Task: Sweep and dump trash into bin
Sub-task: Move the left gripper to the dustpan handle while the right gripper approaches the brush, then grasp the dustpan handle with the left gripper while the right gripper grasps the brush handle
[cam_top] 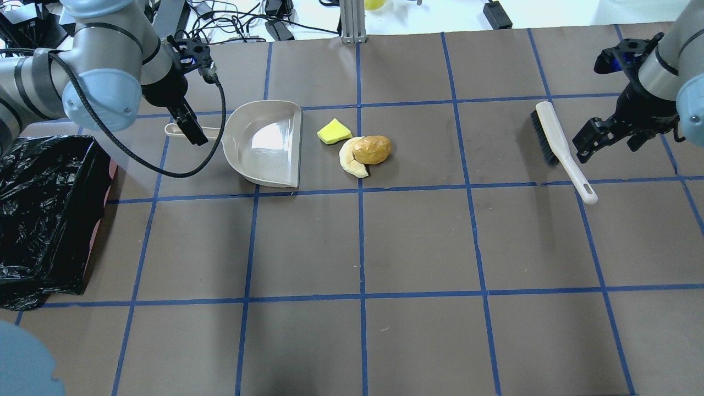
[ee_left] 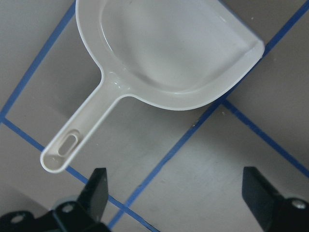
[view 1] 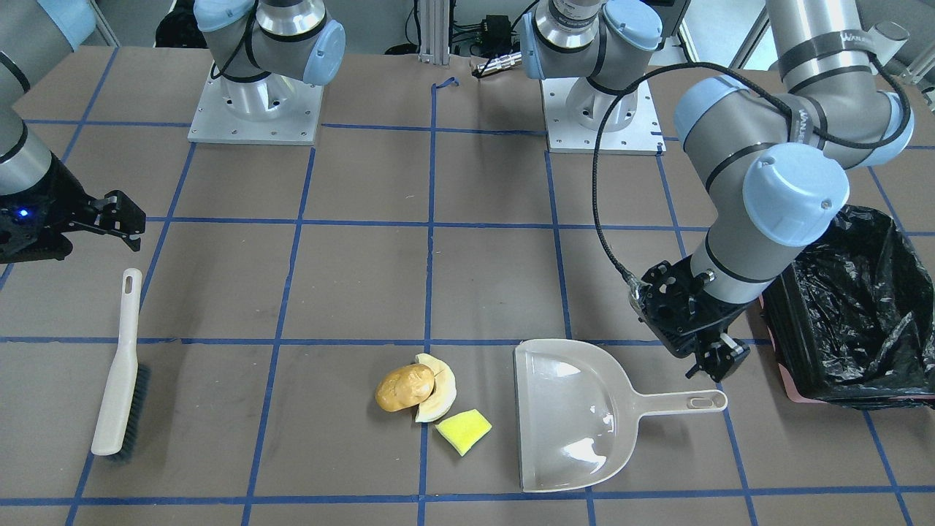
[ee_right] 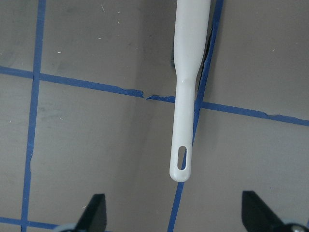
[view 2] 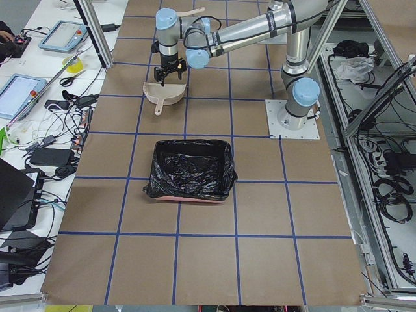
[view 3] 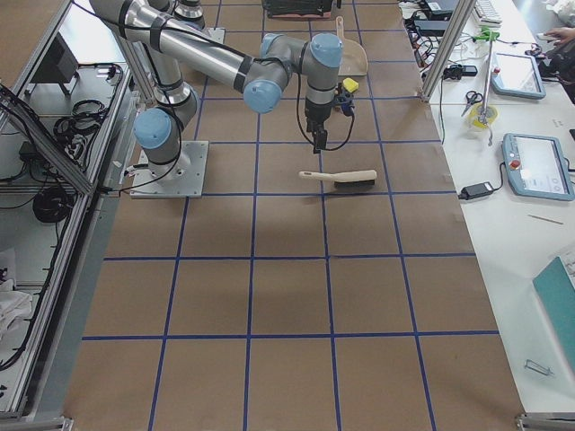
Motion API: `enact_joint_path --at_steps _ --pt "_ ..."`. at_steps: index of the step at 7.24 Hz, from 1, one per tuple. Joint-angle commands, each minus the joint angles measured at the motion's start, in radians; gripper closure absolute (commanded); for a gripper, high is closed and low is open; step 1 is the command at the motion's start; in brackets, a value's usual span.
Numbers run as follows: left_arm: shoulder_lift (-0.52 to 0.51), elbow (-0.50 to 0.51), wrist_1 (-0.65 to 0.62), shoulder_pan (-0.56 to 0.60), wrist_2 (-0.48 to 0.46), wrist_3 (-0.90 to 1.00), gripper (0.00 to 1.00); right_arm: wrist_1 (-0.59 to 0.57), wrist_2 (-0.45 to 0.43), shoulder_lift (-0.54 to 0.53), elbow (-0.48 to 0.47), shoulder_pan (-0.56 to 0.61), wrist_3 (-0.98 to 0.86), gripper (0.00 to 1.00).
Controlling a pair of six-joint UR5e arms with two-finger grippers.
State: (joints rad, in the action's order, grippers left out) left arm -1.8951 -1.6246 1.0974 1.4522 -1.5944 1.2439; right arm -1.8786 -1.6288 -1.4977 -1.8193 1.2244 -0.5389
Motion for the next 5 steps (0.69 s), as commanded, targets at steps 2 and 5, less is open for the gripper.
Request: enact_joint_path --at_steps 2,5 --pt "-0.131 0.005 -0.177 -0.019 0.004 0.309 0.00 -0.077 0.007 0.071 -0.008 -0.011 -0.072 0.01" --pt "-0.179 0.012 -0.198 -0.042 0.011 0.452 0.00 -0.143 0.006 0.152 -0.008 -0.019 -0.072 0.01"
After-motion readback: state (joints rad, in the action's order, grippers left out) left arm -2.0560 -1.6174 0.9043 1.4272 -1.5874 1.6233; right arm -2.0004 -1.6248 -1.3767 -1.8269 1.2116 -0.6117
